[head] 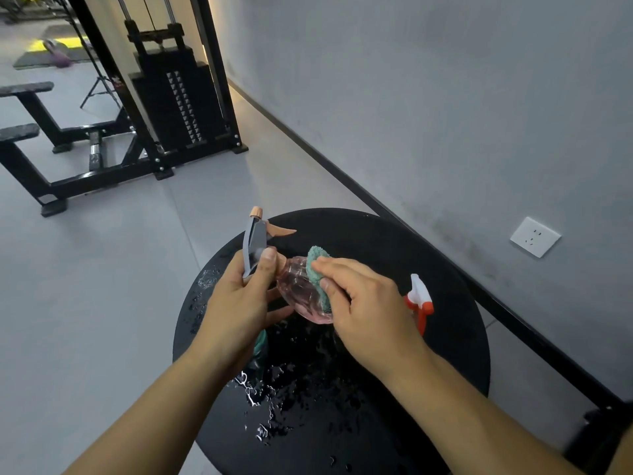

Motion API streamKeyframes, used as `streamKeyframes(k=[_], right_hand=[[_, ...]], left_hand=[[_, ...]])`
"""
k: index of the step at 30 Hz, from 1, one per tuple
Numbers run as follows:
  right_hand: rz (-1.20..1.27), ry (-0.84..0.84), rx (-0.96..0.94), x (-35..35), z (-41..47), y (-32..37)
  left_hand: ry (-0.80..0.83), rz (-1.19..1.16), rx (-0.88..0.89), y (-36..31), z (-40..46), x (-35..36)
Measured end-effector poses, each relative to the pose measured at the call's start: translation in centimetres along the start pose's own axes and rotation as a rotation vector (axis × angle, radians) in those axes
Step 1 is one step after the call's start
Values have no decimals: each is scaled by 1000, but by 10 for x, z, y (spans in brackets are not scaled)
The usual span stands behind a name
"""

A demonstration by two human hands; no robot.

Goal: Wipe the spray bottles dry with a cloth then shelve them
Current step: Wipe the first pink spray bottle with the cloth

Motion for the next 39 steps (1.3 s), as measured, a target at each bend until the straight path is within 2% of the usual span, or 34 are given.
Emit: streamKeyframes(k=[13,18,24,28,33,39], right_hand=[[-216,187,-31,18,-2,14],[-155,119,-8,10,1,10],[-226,175,-78,18,-2,21],[-148,91,-29,10,2,13],[-182,137,-84,20,2,20],[-102,33,-20,8,6,11]], left_hand=[[-81,-8,-17,-1,-13,1],[-110,-4,-7,-7,-12,-6],[-97,8,-22,-1,-16,1],[-103,-4,-2,-6,-12,0],[-112,-16,-19,-1,-12,3],[-147,-51,8,-9,-5,-6]])
Point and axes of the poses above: each hand's wrist, its own z-axis towards the middle knuckle, its own x-axis out of the palm, y = z × x, the point moved 5 cm from there along z, towards the middle knuckle, and after that the axes turned 11 degrees about y, right-handed, at the moved point
